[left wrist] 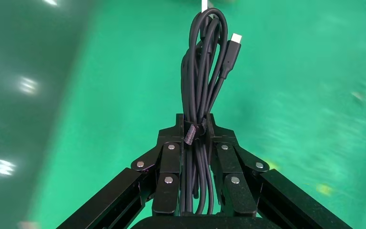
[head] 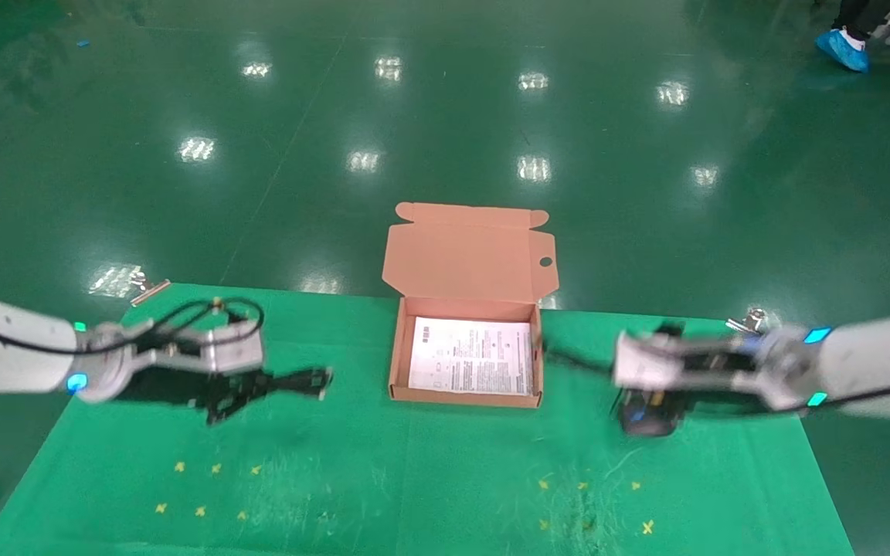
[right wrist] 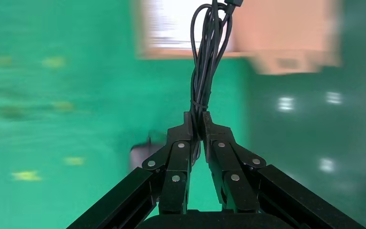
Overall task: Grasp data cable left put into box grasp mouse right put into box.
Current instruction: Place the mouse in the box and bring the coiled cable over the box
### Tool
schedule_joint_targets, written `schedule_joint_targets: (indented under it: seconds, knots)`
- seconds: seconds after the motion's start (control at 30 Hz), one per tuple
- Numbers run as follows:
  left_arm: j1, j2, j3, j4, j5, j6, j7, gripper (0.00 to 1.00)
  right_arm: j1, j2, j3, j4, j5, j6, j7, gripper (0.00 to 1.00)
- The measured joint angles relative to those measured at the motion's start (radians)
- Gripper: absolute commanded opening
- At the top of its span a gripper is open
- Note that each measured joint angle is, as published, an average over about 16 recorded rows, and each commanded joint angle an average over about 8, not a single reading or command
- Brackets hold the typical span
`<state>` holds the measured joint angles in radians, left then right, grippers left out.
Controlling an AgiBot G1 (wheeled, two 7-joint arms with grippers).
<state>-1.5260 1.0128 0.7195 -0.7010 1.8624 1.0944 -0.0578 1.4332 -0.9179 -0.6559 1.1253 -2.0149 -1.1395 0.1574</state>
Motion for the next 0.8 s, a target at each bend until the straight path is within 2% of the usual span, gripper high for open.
schedule_joint_targets:
  seconds: [0.17, 0.37, 0.63, 0.8]
  knots:
    - [-0.023, -0.009, -0.011, -0.119, 0.021, -0.044, -0.031, 0.0, 0.088, -0.013, 0.036, 0.011, -0.009, 0.042, 0.025, 0.0]
    - [-0.059, 0.015, -0.016, -0.2, 0.069, -0.122, -0.044, 0.0, 0.201, -0.103, 0.058, -0.06, -0.007, 0.112, -0.01, 0.0]
    - [-0.122, 0.083, -0.017, -0.164, 0.136, -0.238, -0.023, 0.0, 0.317, -0.265, 0.07, -0.238, 0.038, 0.212, -0.133, 0.0]
    - [-0.154, 0.118, -0.019, -0.11, 0.162, -0.297, -0.007, 0.0, 0.361, -0.337, 0.076, -0.338, 0.072, 0.252, -0.209, 0.0]
